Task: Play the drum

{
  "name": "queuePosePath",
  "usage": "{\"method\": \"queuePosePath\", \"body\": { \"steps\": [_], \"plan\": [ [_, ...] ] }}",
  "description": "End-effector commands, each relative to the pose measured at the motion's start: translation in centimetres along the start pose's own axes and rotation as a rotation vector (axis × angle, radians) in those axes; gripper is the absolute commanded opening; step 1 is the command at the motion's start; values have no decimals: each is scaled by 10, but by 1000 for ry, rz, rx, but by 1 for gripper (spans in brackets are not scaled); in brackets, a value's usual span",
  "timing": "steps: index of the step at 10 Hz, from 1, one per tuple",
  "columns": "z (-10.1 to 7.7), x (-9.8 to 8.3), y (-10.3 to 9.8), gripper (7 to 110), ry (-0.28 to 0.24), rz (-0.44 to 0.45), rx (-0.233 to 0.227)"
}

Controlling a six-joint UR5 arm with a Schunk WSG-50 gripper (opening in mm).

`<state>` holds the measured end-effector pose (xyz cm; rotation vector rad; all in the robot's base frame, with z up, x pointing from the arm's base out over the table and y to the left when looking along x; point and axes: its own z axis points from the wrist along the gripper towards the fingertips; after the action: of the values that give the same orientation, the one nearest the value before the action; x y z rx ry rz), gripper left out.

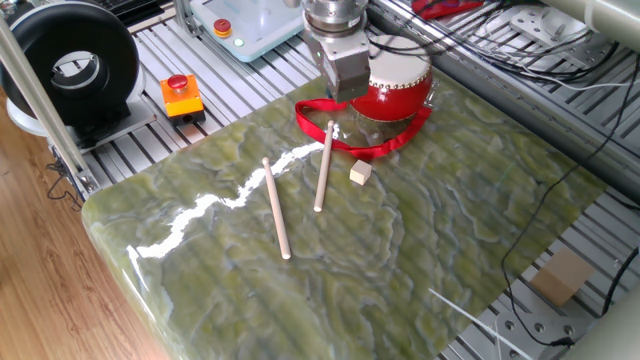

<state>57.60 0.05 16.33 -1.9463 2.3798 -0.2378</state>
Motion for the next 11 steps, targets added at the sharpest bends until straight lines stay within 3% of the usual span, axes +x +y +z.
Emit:
{"method": "queuePosePath", "body": {
  "steps": [1,3,4,5,6,8,9,10,11],
  "plan": [
    [-2,-19,-9,7,-88,-137,42],
    [-1,1,16,7,-9,128,-65],
    [-1,6,19,7,15,156,-74],
    [-1,4,23,7,12,234,-90],
    [-3,-10,32,7,-29,389,-135],
    [-9,-44,46,7,-99,863,-258],
    [-10,-48,44,7,-84,1148,-279],
    [-5,-26,35,7,-9,1322,-196],
    [-3,-14,33,7,34,1428,-161]
  ]
}}
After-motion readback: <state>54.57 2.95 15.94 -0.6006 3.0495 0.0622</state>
